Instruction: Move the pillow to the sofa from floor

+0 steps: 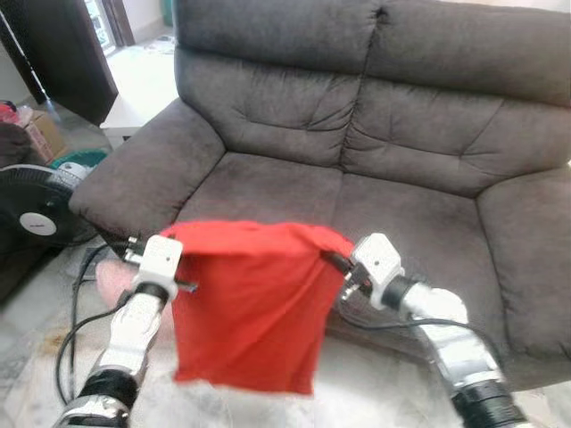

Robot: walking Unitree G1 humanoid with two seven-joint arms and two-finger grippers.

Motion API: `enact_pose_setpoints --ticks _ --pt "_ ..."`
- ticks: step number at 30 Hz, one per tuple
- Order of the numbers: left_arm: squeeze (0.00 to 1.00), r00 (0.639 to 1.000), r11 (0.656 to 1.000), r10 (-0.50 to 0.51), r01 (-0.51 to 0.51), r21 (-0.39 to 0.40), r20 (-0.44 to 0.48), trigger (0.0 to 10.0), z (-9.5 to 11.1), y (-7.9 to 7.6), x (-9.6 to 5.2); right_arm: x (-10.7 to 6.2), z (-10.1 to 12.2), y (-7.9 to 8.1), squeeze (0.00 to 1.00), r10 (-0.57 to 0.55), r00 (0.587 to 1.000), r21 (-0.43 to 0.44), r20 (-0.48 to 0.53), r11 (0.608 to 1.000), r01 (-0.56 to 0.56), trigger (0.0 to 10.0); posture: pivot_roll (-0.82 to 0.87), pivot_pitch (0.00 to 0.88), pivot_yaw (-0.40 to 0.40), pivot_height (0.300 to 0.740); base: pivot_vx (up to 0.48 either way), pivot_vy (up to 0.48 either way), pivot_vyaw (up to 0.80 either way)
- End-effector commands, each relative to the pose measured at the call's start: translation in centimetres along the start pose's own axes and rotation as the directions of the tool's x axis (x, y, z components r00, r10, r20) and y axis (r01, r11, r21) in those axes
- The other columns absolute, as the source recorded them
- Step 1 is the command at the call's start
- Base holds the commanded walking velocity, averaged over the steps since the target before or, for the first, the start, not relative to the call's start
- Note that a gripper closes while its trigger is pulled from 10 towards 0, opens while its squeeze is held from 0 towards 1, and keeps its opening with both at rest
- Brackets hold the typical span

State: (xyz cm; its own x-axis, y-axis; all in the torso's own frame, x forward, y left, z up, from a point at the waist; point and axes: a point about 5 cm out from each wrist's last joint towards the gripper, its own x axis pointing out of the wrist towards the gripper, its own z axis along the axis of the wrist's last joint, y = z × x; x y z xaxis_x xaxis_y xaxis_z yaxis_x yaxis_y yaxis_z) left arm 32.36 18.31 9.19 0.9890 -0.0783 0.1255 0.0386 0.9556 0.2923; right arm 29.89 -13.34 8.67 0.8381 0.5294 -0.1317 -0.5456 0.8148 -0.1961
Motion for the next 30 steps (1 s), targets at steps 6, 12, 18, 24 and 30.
enact_pose_setpoints --ticks 6,12,18,24,30 --pt "0.00 0.991 0.998 0.058 -0.054 -0.035 0.124 10.0 3.5 -0.6 1.3 0.2 1.5 -1.2 0.00 -0.173 0.976 0.035 0.135 0.985 0.170 10.0 0.13 0.023 -0.044 0.740 0.000 0.000 0.00" --pt "0.00 0.989 0.997 0.080 -0.080 -0.001 0.122 10.0 3.9 -3.1 -0.1 -1.3 1.4 -1.7 0.00 -0.359 0.916 0.229 0.177 0.921 0.316 10.0 0.13 0.043 -0.048 0.740 0.000 0.000 0.00" --pt "0.00 0.984 0.995 0.100 -0.097 -0.027 0.145 10.0 4.7 -2.5 0.0 -1.7 1.1 -1.9 0.00 -0.394 0.900 0.245 0.183 0.905 0.347 10.0 0.14 0.045 -0.048 0.740 0.000 0.000 0.00" --pt "0.00 0.981 0.995 0.101 -0.102 -0.001 0.164 10.0 5.8 -2.6 0.0 -1.5 1.8 -1.9 0.00 -0.397 0.893 0.250 0.213 0.905 0.343 10.0 0.13 0.039 -0.040 0.740 0.000 0.000 0.00" --pt "0.00 0.979 0.995 0.100 -0.102 0.002 0.179 10.0 6.4 -1.9 -0.4 -1.6 1.1 -2.1 0.00 -0.404 0.895 0.213 0.191 0.907 0.364 10.0 0.15 0.032 -0.018 0.740 0.000 0.000 0.00"
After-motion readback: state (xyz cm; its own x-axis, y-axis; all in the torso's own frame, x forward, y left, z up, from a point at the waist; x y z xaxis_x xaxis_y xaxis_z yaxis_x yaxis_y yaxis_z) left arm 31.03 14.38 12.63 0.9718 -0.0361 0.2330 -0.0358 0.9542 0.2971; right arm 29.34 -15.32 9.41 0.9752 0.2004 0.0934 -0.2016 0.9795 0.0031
